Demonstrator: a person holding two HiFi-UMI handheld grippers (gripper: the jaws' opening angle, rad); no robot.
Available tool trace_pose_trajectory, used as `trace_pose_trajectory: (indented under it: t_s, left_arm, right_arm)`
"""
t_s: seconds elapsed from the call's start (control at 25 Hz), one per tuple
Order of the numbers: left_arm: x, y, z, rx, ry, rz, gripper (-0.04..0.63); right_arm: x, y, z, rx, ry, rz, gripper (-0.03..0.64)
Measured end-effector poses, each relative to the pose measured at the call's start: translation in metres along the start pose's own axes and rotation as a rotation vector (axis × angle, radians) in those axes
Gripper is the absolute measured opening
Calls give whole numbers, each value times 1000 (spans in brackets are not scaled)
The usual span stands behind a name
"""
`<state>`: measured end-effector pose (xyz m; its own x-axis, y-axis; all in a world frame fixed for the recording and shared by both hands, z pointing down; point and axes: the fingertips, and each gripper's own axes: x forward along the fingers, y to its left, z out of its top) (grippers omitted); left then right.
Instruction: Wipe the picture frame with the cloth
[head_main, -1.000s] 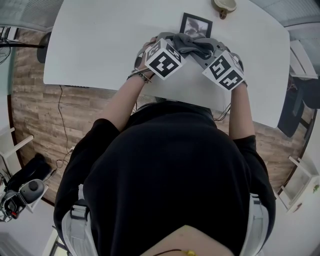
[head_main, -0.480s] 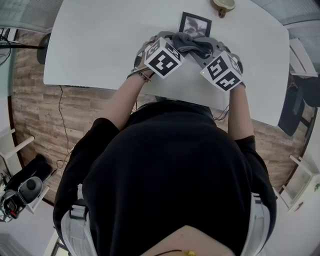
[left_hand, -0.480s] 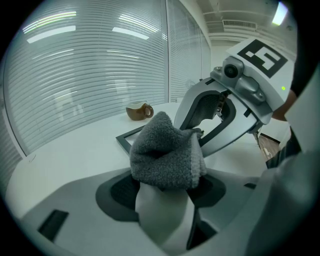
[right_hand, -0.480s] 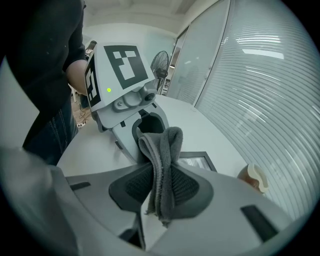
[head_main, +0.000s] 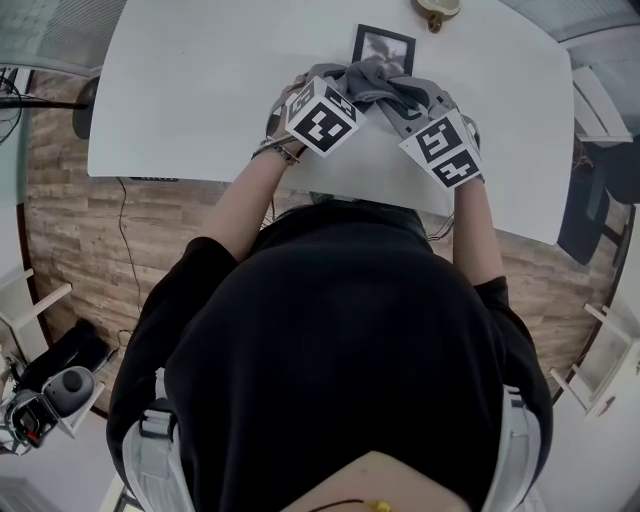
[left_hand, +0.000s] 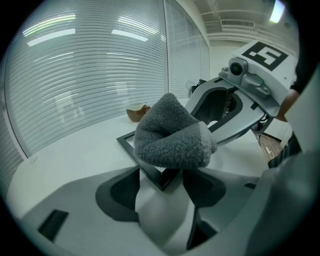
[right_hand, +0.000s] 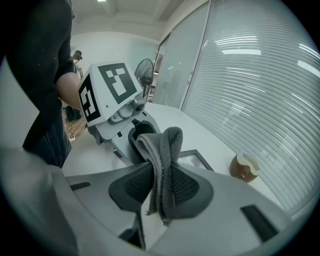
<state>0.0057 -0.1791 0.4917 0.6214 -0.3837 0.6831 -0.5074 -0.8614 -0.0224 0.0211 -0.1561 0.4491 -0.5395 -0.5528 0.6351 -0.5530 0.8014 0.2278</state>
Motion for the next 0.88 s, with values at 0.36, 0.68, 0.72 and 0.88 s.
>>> trace_pose_trajectory:
  t_s: [0.36, 0.68, 0.72, 0.88]
  left_arm:
    - [-10, -10, 6, 4, -10, 12, 284]
    - [-6, -21, 14, 24, -23, 28, 287]
    - [-4, -24, 16, 26, -22, 30, 287]
    - [-6, -20, 13, 25, -29, 37, 291]
  right_arm:
    - [-41, -10, 6, 191, -117, -145, 97]
    - [-75, -31, -7, 334, -223, -219, 97]
    - [-82, -34, -9, 357, -248, -221, 97]
    - [-87, -37, -7, 430, -309, -219, 97]
